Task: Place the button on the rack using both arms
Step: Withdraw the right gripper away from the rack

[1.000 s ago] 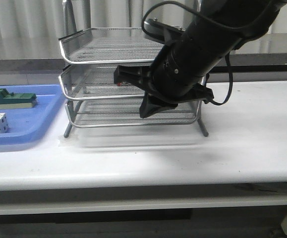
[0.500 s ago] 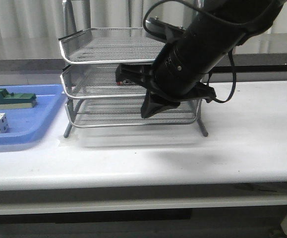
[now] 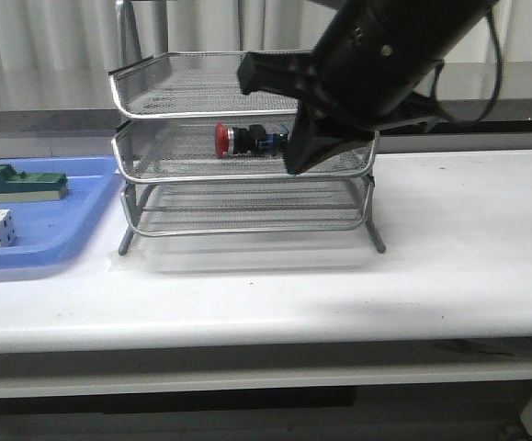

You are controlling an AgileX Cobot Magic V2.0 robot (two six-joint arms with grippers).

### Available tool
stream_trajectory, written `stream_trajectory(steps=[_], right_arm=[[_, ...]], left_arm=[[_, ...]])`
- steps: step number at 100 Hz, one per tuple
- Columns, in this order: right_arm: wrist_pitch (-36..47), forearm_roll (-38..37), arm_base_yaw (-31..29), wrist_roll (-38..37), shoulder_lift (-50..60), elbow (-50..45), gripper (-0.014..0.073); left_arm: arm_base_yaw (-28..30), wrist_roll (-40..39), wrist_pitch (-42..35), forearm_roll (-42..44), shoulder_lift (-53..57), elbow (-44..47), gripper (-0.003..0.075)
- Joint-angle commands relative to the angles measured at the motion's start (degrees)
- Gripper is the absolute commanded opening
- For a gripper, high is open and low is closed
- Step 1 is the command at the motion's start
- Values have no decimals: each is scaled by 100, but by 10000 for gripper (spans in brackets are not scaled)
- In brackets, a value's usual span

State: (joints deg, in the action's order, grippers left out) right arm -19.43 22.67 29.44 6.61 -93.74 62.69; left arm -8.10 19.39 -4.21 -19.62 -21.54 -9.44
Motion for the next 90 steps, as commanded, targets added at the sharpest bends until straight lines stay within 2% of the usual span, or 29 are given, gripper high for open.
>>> stream_trajectory(steps=[1, 52, 90], right_arm=[[224, -131, -234, 55, 690, -129, -57], [243, -863, -1887, 55, 3519, -1728, -57], [236, -875, -2108, 55, 5472, -2713, -57]], left_arm=[[1, -63, -435, -42, -26, -171, -21], [1, -63, -435, -42, -26, -171, -21], [1, -63, -435, -42, -26, -171, -21]])
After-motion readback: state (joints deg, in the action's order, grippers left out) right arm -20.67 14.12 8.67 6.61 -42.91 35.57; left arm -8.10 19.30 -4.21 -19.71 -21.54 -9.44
